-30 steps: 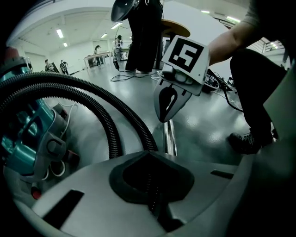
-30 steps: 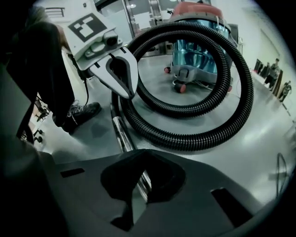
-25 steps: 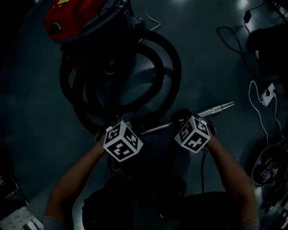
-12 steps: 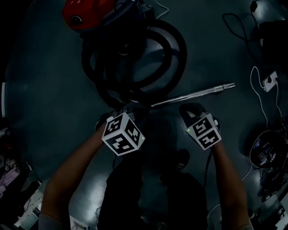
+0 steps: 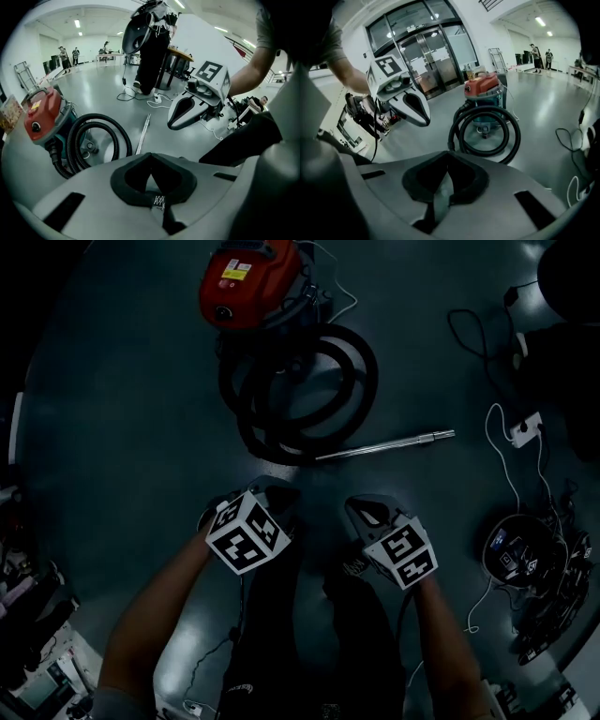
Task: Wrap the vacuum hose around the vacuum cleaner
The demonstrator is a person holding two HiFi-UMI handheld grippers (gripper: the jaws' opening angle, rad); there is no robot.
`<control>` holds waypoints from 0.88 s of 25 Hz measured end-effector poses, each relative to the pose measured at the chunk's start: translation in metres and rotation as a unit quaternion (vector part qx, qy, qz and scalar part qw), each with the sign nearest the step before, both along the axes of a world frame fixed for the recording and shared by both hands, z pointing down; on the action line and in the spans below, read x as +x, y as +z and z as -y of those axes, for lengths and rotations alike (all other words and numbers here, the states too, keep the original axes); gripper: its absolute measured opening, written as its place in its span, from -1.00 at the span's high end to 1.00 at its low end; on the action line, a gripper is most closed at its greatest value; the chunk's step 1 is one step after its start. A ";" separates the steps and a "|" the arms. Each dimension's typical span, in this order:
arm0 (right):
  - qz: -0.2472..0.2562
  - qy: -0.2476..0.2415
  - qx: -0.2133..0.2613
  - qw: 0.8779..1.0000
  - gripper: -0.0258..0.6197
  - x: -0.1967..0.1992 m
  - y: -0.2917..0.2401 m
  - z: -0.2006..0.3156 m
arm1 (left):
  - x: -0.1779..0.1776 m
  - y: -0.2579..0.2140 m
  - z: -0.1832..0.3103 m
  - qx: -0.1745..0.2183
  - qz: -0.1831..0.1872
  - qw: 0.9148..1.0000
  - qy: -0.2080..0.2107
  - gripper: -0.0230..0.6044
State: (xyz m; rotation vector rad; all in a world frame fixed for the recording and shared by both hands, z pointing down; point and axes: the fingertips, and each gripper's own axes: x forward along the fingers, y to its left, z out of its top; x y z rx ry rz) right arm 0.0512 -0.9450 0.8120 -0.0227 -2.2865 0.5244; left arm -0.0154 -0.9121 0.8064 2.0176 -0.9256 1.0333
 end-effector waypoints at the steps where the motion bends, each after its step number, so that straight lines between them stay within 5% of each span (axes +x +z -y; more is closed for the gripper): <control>1: 0.010 0.011 -0.004 1.000 0.90 -0.002 -0.025 -0.004 | 0.001 -0.017 -0.005 0.000 -0.005 1.000 -0.009 0.91; 4: 0.027 0.032 0.003 0.999 0.90 -0.005 -0.093 -0.016 | 0.006 -0.072 -0.021 0.006 -0.020 0.999 -0.027 0.90; 9: 0.025 -0.007 0.053 0.998 0.90 0.006 -0.166 -0.045 | 0.023 -0.162 -0.045 0.041 -0.025 0.999 -0.018 0.91; 13: 0.051 -0.019 0.066 0.996 0.90 0.012 -0.222 -0.055 | 0.029 -0.226 -0.057 0.075 -0.032 0.995 -0.058 0.90; 22: 0.178 -0.008 0.157 0.971 0.90 0.001 -0.343 -0.025 | 0.026 -0.336 -0.056 0.167 -0.015 0.970 -0.176 0.91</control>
